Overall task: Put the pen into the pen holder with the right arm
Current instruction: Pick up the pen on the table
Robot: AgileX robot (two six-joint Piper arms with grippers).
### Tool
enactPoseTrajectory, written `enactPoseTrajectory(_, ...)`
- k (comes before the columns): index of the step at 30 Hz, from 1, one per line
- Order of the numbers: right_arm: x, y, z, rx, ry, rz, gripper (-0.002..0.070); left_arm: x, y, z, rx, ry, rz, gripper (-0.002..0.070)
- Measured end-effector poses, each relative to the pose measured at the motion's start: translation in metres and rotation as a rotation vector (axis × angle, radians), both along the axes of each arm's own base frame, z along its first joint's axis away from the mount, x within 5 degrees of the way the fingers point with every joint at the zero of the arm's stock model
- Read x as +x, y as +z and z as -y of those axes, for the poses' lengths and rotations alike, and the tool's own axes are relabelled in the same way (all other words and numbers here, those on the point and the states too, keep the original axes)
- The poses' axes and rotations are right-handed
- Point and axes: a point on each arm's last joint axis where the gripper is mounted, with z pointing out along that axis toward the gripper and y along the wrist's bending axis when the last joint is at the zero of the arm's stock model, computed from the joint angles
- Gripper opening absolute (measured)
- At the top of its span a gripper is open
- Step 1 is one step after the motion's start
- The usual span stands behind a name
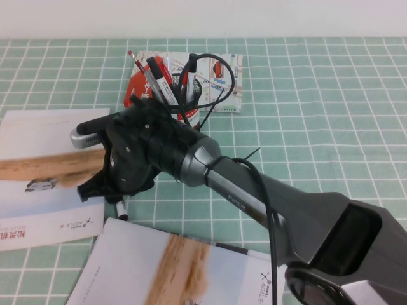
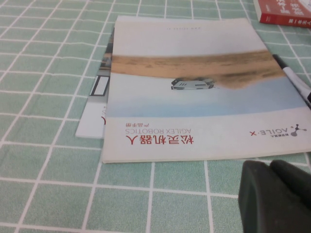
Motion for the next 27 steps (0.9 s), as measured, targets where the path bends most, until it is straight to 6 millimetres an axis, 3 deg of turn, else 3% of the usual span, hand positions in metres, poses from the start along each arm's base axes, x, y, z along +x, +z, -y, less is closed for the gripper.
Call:
enactPoseTrajectory(14,0.001,-0.006,0.008,-0.105,0.023,-0.002,0.0118,0.0,0.0,0.0,0.0,0.0,0.0,-0.0004)
enactPoseTrajectory(21,0.013,-0.006,0.019,-0.107,0.021,-0.021,0.0116,0.0,0.0,0.0,0.0,0.0,0.0,-0.0004)
enactPoseTrajectory(24,0.019,0.0,0.027,-0.112,0.028,-0.018,0.0116,0.0,0.0,0.0,0.0,0.0,0.0,-0.0004)
enactPoseTrajectory(27,0.018,0.019,0.035,-0.11,0.037,0.002,0.0116,0.0,0.0,0.0,0.0,0.0,0.0,-0.0004)
